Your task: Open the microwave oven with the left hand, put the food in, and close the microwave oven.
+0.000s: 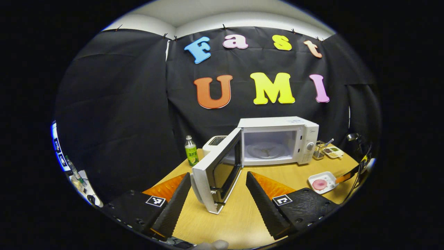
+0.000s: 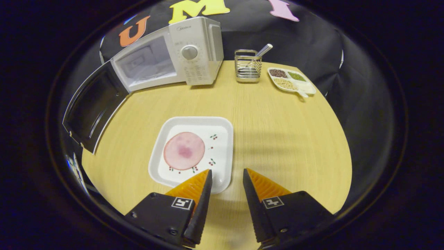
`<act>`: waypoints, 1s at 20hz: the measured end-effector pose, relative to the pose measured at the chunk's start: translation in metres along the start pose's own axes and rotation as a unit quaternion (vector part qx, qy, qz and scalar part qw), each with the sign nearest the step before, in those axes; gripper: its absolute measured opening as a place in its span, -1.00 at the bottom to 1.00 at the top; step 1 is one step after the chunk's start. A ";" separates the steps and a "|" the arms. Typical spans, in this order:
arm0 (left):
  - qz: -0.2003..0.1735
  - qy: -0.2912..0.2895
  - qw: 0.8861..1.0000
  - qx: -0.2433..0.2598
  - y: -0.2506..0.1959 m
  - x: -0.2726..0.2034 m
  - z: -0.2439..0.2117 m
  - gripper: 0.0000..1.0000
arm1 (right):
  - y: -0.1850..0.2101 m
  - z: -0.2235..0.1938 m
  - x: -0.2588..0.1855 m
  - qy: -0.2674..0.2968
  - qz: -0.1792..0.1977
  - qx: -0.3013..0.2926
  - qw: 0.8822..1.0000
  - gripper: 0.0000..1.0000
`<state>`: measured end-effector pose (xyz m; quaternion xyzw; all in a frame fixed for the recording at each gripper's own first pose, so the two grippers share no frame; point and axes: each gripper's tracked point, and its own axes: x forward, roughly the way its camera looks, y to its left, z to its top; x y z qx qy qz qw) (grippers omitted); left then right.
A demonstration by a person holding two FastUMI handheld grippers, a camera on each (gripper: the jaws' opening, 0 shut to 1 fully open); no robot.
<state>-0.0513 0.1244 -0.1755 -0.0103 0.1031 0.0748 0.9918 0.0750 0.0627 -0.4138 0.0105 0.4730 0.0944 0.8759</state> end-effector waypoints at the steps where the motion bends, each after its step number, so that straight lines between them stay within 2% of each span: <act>1: -0.008 -0.005 1.000 -0.001 -0.008 0.001 0.006 0.92 | 0.001 0.000 0.004 0.007 0.000 -0.002 1.000 -0.03; 2: -0.013 -0.009 1.000 0.002 -0.013 0.002 0.011 0.92 | 0.003 -0.001 0.008 0.017 0.000 -0.003 1.000 -0.09; 3: -0.015 -0.015 1.000 0.009 -0.015 0.005 0.014 0.92 | 0.004 -0.002 0.011 0.027 -0.002 -0.005 1.000 -0.24; 5: -0.014 -0.019 1.000 0.017 -0.014 0.010 0.018 0.92 | 0.006 -0.002 0.012 0.035 -0.008 -0.011 0.999 -0.25; 6: -0.013 -0.019 1.000 0.016 -0.013 0.012 0.018 0.92 | 0.004 -0.003 0.012 0.042 -0.012 -0.014 0.999 -0.46; 7: -0.010 -0.017 1.000 0.015 -0.012 0.016 0.017 0.92 | 0.004 -0.002 0.012 0.052 -0.016 -0.014 0.998 -0.48; 8: -0.007 -0.015 1.000 0.013 -0.009 0.019 0.015 0.92 | 0.001 -0.002 0.012 0.059 -0.027 -0.014 0.998 -0.36; 9: -0.003 -0.013 1.000 0.012 -0.006 0.021 0.013 0.92 | -0.005 0.000 0.011 0.062 -0.045 -0.010 0.997 -0.64; 10: -0.001 -0.011 1.000 0.009 -0.003 0.023 0.011 0.92 | -0.005 -0.001 0.012 0.063 -0.053 -0.006 0.997 -0.63; 11: 0.002 -0.010 1.000 0.005 -0.002 0.025 0.011 0.92 | -0.004 -0.001 0.012 0.067 -0.059 -0.006 0.996 -0.81; 13: 0.003 -0.008 1.000 0.005 -0.001 0.028 0.010 0.92 | -0.004 -0.001 0.013 0.078 -0.062 -0.014 0.995 -0.84; 15: 0.003 -0.010 1.000 0.006 0.000 0.029 0.011 0.92 | -0.003 -0.001 0.013 0.090 -0.051 0.008 0.995 -0.89; 19: -0.002 -0.014 1.000 0.006 -0.003 0.031 0.017 0.92 | 0.006 -0.005 0.008 0.098 0.002 0.072 0.993 -0.92; 20: -0.003 -0.015 1.000 0.006 -0.005 0.030 0.018 0.92 | 0.009 -0.006 0.006 0.096 0.016 0.089 0.991 -1.00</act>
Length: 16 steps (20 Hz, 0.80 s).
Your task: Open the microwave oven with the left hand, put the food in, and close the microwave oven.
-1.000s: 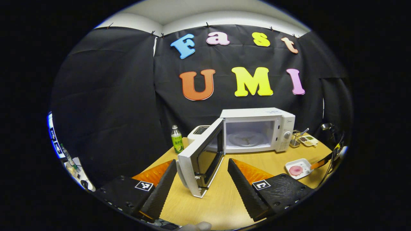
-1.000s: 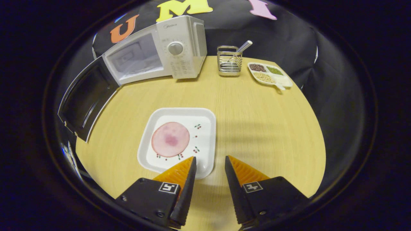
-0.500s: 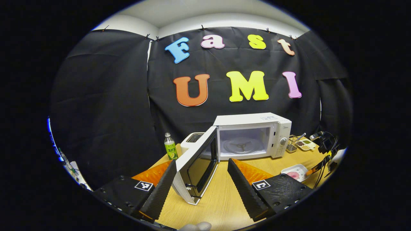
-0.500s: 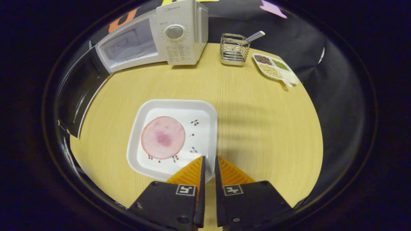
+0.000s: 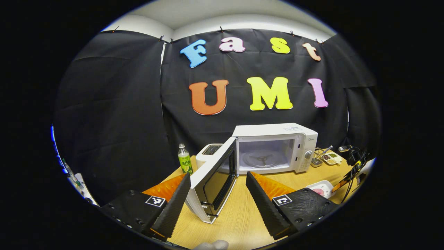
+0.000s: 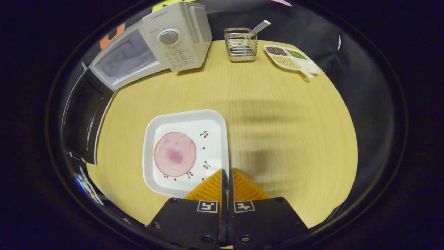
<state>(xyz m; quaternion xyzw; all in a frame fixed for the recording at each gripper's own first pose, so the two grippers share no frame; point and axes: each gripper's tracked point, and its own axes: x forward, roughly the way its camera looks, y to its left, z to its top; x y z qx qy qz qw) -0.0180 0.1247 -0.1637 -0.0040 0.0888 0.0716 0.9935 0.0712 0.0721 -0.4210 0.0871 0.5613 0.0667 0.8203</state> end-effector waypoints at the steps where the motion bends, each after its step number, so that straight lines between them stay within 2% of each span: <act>1: -0.001 0.000 1.000 0.000 -0.001 -0.001 0.003 0.92 | 0.004 0.000 -0.004 -0.007 0.018 0.017 1.000 -0.93; 7: -0.013 -0.001 1.000 0.018 -0.013 -0.003 0.013 0.92 | 0.044 0.016 -0.021 -0.064 0.117 0.090 0.987 -0.93; 10: -0.025 -0.003 0.999 0.034 -0.025 0.001 0.019 0.92 | 0.046 0.021 -0.017 -0.066 0.103 0.080 0.989 -0.93; 12: -0.034 -0.007 0.999 0.033 -0.034 0.000 0.022 0.92 | 0.033 0.018 -0.011 -0.042 0.071 0.058 0.995 -0.93; 14: -0.043 -0.008 0.999 0.027 -0.044 0.000 0.023 0.92 | 0.027 0.019 -0.010 -0.021 0.061 0.038 0.997 -0.93; 15: -0.046 -0.010 0.999 0.025 -0.047 0.000 0.023 0.92 | 0.027 0.015 -0.014 -0.007 0.062 0.035 0.997 -0.75; 16: -0.047 -0.011 0.999 0.024 -0.048 -0.001 0.022 0.92 | 0.030 0.013 -0.012 0.002 0.067 0.041 0.997 -0.67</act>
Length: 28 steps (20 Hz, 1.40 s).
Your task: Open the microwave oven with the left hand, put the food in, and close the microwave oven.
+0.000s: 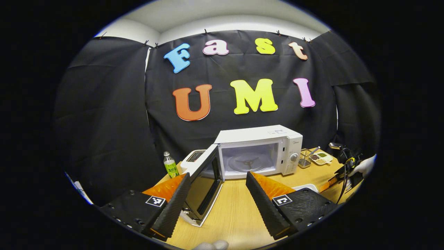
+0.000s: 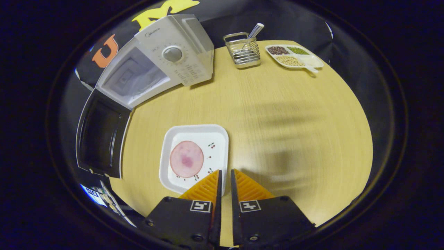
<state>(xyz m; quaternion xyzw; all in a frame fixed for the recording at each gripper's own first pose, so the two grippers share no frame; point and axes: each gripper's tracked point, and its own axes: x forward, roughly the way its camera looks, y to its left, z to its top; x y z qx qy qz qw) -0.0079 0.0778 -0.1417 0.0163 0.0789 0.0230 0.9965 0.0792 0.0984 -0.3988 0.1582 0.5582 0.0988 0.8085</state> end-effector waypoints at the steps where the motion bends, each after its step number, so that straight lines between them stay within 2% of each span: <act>1: 0.000 0.000 1.000 -0.003 0.000 -0.001 -0.001 0.92 | 0.003 -0.002 0.002 0.014 0.004 0.005 1.000 -0.67; 2: 0.001 0.001 1.000 -0.007 0.001 -0.002 -0.003 0.92 | 0.001 -0.005 0.004 0.028 -0.001 0.008 1.000 -0.60; 3: 0.002 0.001 1.000 -0.010 0.003 -0.002 -0.004 0.92 | -0.001 -0.004 0.009 0.034 -0.009 0.010 0.999 -0.32; 5: 0.007 0.001 1.000 -0.015 0.010 -0.002 -0.004 0.92 | -0.004 -0.006 0.014 0.049 -0.020 0.015 0.998 -0.33; 8: 0.016 0.005 1.000 -0.024 0.021 -0.003 -0.011 0.92 | 0.005 -0.012 0.020 0.074 -0.010 0.035 0.997 -0.33; 12: 0.021 0.017 0.999 -0.038 0.030 -0.003 -0.024 0.92 | 0.013 -0.013 0.025 0.090 -0.024 0.030 0.995 -0.34; 14: 0.022 0.020 0.999 -0.040 0.030 -0.002 -0.027 0.92 | 0.009 -0.012 0.025 0.090 -0.036 0.024 0.995 -0.41; 15: 0.022 0.021 0.999 -0.041 0.030 -0.001 -0.028 0.92 | 0.005 -0.012 0.028 0.085 -0.040 0.035 0.995 -0.60; 17: 0.021 0.021 0.999 -0.041 0.031 0.001 -0.030 0.92 | 0.007 -0.011 0.023 0.078 -0.023 0.045 0.996 -0.92; 19: 0.020 0.021 0.999 -0.043 0.030 0.005 -0.029 0.92 | 0.009 -0.012 0.027 0.065 -0.003 0.064 0.996 -0.93; 21: 0.019 0.022 0.999 -0.041 0.029 0.006 -0.027 0.92 | 0.021 -0.010 0.027 0.038 0.045 0.082 0.995 -0.94; 23: 0.015 0.024 0.999 -0.036 0.027 0.008 -0.025 0.92 | 0.025 -0.008 0.025 0.017 0.069 0.084 0.994 -0.93; 24: 0.012 0.024 0.999 -0.031 0.026 0.008 -0.023 0.92 | 0.028 -0.009 0.025 0.009 0.076 0.090 0.993 -1.00; 25: 0.011 0.025 0.999 -0.024 0.025 0.008 -0.022 0.92 | 0.037 -0.005 0.023 -0.005 0.098 0.099 0.990 -0.93; 28: 0.006 0.024 1.000 -0.019 0.021 0.011 -0.015 0.92 | 0.058 0.005 0.019 -0.039 0.141 0.115 0.982 -0.94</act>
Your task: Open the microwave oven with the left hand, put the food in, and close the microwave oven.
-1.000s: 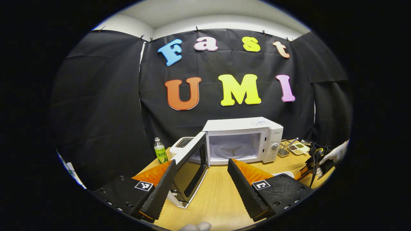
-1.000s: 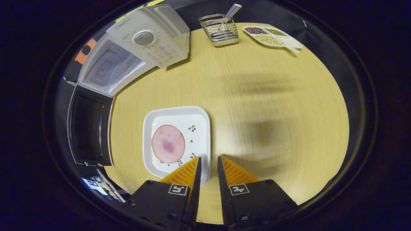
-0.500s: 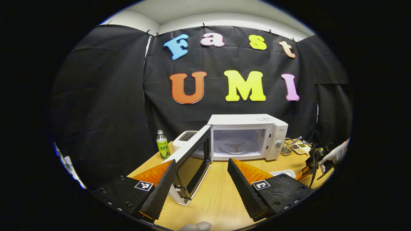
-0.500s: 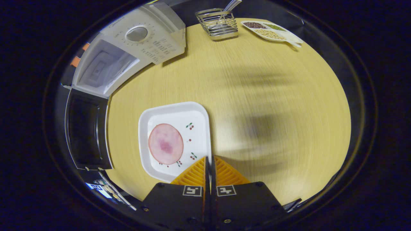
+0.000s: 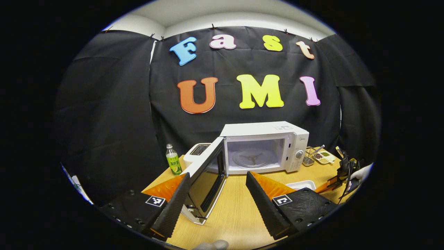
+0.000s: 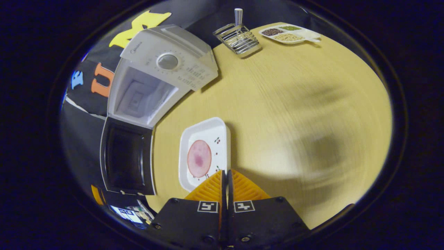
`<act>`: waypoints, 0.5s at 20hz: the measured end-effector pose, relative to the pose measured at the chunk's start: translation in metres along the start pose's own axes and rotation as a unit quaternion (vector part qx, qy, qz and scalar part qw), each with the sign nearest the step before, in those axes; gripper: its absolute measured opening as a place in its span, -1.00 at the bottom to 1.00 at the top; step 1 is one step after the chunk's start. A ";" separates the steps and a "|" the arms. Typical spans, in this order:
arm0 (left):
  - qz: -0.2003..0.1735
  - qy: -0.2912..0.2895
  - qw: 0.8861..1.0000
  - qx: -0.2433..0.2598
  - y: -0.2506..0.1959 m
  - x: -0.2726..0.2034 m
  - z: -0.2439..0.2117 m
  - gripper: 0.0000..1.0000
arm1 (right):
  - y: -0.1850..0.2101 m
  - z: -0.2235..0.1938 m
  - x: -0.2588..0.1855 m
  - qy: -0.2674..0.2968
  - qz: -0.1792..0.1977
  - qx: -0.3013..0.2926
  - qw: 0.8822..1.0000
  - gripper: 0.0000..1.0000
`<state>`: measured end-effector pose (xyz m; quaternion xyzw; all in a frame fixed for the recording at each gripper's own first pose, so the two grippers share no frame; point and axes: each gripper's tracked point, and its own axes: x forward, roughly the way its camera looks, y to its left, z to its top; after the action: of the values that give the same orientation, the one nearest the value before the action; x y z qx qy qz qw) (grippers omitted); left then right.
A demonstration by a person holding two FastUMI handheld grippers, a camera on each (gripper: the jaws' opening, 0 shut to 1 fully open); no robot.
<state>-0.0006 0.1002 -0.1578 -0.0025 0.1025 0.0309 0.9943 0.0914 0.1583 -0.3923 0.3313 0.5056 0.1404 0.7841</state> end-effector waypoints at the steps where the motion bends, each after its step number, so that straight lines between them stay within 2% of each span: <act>1: -0.002 0.000 1.000 0.001 -0.002 0.001 0.002 0.92 | 0.010 0.002 0.000 -0.012 0.014 -0.001 1.000 -0.94; 4: -0.003 -0.002 1.000 0.010 -0.004 0.004 0.005 0.92 | 0.034 0.010 0.004 -0.041 0.041 0.006 0.998 -0.93; 6: 0.001 -0.005 1.000 0.013 -0.004 0.005 0.010 0.92 | 0.052 0.019 0.011 -0.066 0.053 0.020 0.996 -1.00; 7: 0.003 -0.007 1.000 0.011 -0.003 0.007 0.013 0.92 | 0.062 0.022 0.015 -0.080 0.057 0.031 0.995 -0.93; 9: 0.007 -0.009 1.000 0.006 -0.004 0.007 0.015 0.92 | 0.091 0.034 0.030 -0.116 0.082 0.060 0.988 -0.93; 10: 0.011 -0.011 1.000 0.006 -0.003 0.008 0.019 0.92 | 0.107 0.039 0.036 -0.134 0.095 0.074 0.984 -1.00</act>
<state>0.0115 0.0983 -0.1412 0.0053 0.0918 0.0413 0.9949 0.1544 0.2426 -0.3365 0.4502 0.3716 0.1309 0.8013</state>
